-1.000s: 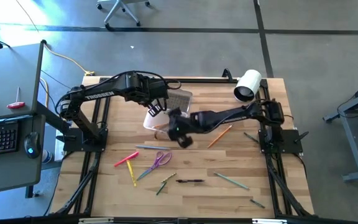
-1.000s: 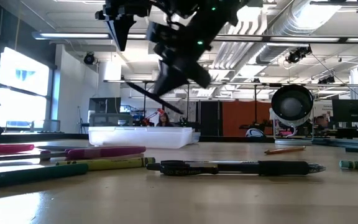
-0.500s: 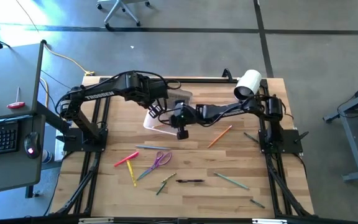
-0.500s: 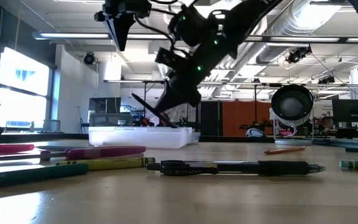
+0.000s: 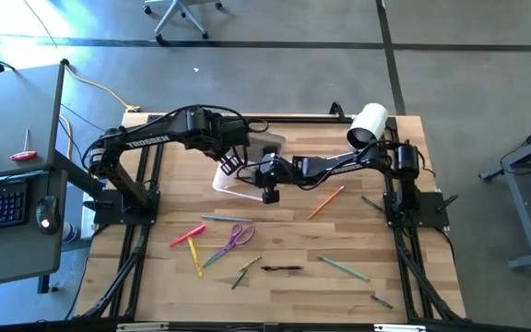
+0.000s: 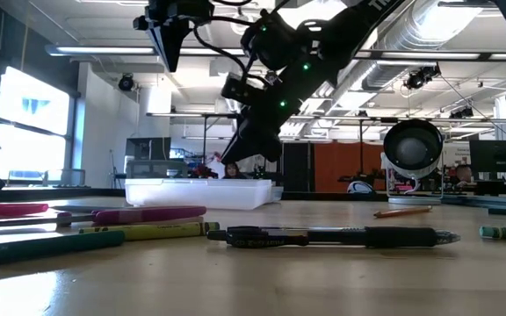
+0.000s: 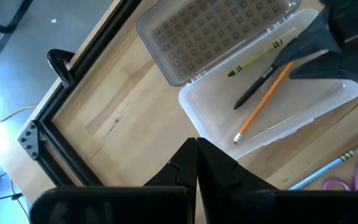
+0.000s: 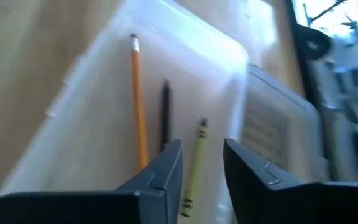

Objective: Pick & place school supplies into a supply box
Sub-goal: Put the orange pencil into the black supply box

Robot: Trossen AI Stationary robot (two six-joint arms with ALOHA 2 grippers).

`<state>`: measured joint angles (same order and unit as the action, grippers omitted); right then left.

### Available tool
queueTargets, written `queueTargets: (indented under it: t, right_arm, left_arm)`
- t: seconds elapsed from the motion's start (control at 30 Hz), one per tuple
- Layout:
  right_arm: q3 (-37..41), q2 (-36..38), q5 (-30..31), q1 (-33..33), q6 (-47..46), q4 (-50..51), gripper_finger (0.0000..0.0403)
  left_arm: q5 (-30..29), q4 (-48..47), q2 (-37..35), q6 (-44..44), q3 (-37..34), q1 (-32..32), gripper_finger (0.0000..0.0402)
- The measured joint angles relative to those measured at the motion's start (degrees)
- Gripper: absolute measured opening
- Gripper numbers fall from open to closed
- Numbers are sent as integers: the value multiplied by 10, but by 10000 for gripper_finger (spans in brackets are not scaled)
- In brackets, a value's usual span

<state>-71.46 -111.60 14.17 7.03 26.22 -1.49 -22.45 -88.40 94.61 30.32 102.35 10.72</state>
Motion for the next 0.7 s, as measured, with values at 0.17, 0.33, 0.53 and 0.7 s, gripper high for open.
queueTargets:
  t: [0.17,0.33,0.53,0.7]
  right_arm:
    - [0,59,120,-43,34,82,116]
    - [0,155,113,-101,18,302,117]
    - [10,253,-133,-119,-48,503,113]
    - [101,329,-214,-115,-89,478,114]
  left_arm:
    - [-5,0,0,0,0,0,46]
    - [-6,0,0,0,0,0,46]
    - [-9,0,0,0,0,0,46]
    - [-11,0,0,0,0,0,46]
